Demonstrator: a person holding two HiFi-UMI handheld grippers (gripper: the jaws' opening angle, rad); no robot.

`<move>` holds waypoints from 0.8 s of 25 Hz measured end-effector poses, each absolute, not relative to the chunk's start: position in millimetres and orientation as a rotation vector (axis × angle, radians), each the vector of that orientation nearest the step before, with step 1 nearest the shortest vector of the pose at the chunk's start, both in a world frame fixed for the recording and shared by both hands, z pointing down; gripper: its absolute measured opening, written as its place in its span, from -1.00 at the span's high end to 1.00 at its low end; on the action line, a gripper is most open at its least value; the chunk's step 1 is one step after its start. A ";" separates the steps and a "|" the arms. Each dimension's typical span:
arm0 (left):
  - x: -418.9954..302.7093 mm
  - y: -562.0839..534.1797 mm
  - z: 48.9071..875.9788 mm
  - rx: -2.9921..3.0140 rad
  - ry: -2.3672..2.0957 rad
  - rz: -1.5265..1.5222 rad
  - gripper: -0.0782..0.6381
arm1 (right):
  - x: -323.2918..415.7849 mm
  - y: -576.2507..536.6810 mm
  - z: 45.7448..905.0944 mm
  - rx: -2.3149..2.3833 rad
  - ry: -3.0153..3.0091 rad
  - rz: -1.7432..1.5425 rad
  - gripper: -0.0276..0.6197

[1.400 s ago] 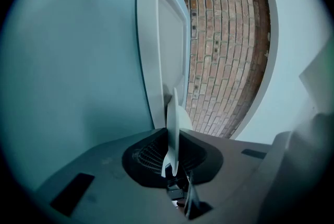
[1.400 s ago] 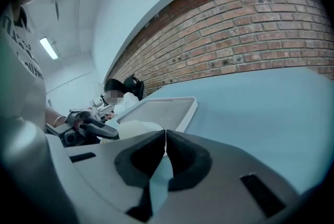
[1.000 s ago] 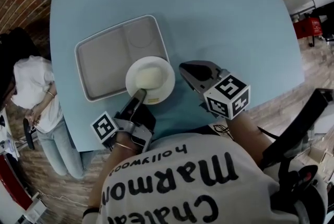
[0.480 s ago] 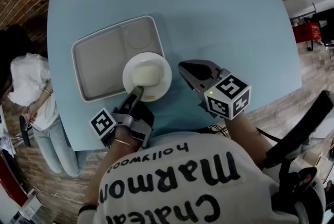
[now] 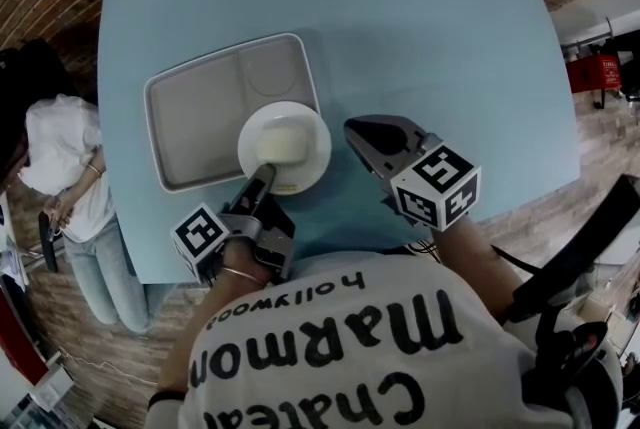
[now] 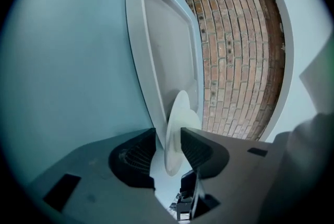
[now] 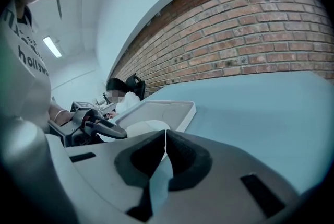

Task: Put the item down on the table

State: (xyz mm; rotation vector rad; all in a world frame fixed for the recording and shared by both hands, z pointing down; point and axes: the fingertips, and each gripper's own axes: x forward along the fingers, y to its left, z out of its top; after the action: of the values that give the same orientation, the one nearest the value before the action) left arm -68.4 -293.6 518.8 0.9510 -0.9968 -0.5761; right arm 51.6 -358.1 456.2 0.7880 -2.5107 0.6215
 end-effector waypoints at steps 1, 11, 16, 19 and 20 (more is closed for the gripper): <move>-70.5 -292.3 520.2 0.947 -1.011 -0.561 0.38 | 50.0 -358.4 454.4 0.784 -2.515 0.618 0.88; -69.5 -283.1 523.0 0.953 -1.025 -0.525 -0.02 | 47.9 -350.2 450.6 0.764 -2.526 0.596 0.88; -74.4 -277.9 521.3 0.954 -1.055 -0.511 -0.04 | 45.7 -348.5 445.9 0.754 -2.530 0.579 0.88; -76.5 -277.8 515.9 0.983 -1.067 -0.523 -0.04 | 44.4 -346.7 443.2 0.746 -2.535 0.564 0.88; -76.9 -277.4 514.7 0.991 -1.071 -0.524 -0.04 | 44.3 -346.4 442.1 0.745 -2.537 0.558 0.88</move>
State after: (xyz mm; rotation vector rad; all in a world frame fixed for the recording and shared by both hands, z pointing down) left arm -76.9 -277.4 514.7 0.9911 -1.0706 -0.5243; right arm 44.3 -346.4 442.1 0.7447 -2.5373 0.5579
